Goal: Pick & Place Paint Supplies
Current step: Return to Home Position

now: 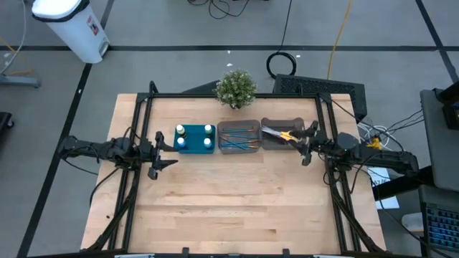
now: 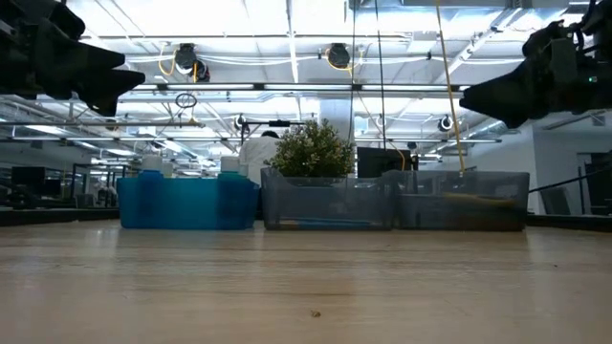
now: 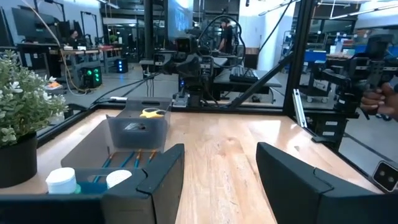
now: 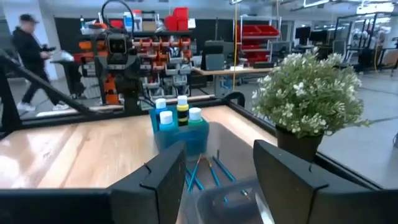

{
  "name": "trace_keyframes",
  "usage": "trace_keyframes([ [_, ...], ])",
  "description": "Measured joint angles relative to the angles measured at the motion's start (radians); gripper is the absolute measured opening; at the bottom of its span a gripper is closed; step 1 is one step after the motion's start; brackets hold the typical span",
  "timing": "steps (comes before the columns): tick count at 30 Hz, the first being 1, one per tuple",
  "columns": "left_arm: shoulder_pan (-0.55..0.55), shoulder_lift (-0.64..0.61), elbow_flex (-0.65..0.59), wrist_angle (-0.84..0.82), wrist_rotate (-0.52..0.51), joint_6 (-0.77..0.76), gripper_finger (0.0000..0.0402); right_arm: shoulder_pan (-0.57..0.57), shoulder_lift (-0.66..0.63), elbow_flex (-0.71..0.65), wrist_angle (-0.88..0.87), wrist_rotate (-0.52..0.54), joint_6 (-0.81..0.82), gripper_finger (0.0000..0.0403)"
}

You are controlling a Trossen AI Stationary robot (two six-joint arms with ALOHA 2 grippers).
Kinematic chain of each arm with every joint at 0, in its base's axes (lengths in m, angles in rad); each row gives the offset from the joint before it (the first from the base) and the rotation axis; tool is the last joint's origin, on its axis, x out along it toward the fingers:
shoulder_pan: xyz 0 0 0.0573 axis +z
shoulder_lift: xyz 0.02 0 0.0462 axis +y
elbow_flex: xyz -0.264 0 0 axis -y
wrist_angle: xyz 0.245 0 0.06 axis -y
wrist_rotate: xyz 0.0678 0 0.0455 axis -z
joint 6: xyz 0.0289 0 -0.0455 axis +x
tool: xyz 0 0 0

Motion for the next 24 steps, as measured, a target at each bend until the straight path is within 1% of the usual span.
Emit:
trace_keyframes([
  [6, 0.0, 0.0, 0.0, 0.001, -0.001, 0.0, 0.0209, 0.0, -0.012, -0.034, 0.047, 0.001, -0.038, 0.0182],
  [11, 0.0, 0.0, 0.0, -0.009, -0.001, 0.021, 0.0209, 0.0, -0.01, -0.036, 0.039, 0.001, -0.084, 0.0182],
  [18, 0.0, 0.0, 0.0, -0.013, -0.002, 0.046, 0.0209, 0.0, 0.003, -0.037, 0.014, 0.001, -0.086, 0.0183],
  [24, 0.0, 0.0, 0.0, -0.013, -0.002, 0.035, 0.0209, 0.0, 0.007, -0.038, 0.015, 0.002, -0.267, 0.0183],
])
